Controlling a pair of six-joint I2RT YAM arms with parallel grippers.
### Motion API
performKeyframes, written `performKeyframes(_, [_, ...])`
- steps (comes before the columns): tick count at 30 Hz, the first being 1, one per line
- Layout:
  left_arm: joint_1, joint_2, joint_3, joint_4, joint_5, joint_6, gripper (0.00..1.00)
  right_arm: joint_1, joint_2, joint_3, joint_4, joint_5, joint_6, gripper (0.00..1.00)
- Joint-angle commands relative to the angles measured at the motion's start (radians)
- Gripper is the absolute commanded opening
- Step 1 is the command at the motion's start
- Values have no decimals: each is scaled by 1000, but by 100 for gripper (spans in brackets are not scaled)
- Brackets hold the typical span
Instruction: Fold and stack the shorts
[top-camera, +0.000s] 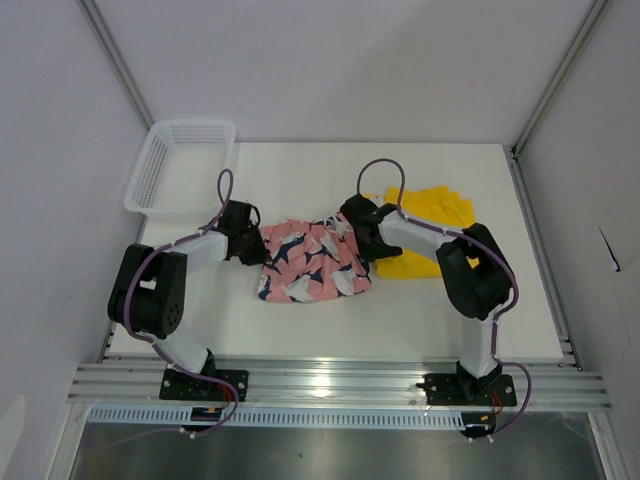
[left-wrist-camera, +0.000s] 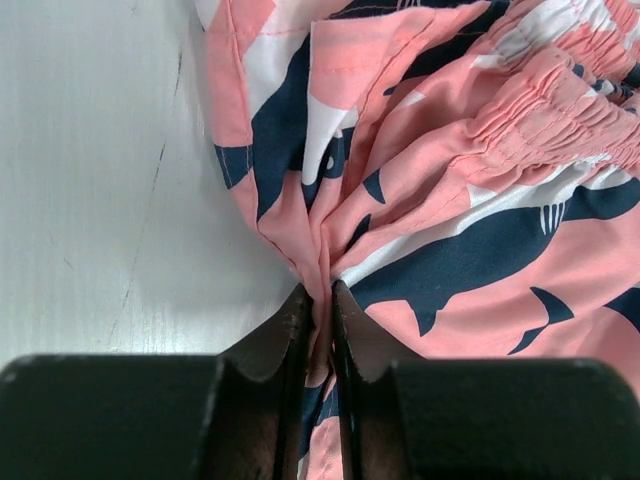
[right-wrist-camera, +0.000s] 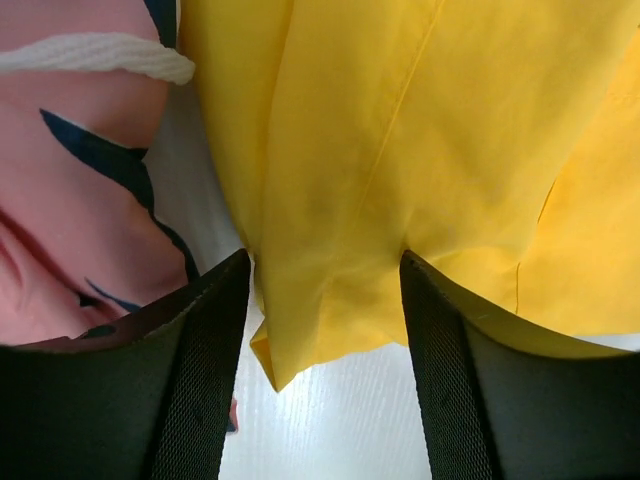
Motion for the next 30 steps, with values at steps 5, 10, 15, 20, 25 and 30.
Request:
performKeyframes(5, [8, -21, 0, -47, -46, 36, 18, -68, -130, -17, 50, -151, 16, 65])
performKeyframes(10, [8, -52, 14, -94, -109, 27, 18, -89, -200, -53, 154, -276, -1, 67])
performKeyframes(15, [31, -99, 13, -151, -215, 8, 20, -126, -216, -90, 296, -578, -9, 74])
performKeyframes(20, [40, -90, 16, -153, -214, 8, 20, -128, -133, -57, 366, -703, -15, 77])
performKeyframes(25, [40, -75, 17, -147, -206, 13, 20, -126, -41, -29, 411, -766, -14, 80])
performKeyframes(30, [40, -72, 16, -144, -200, 16, 20, -117, 10, -31, 431, -789, -17, 82])
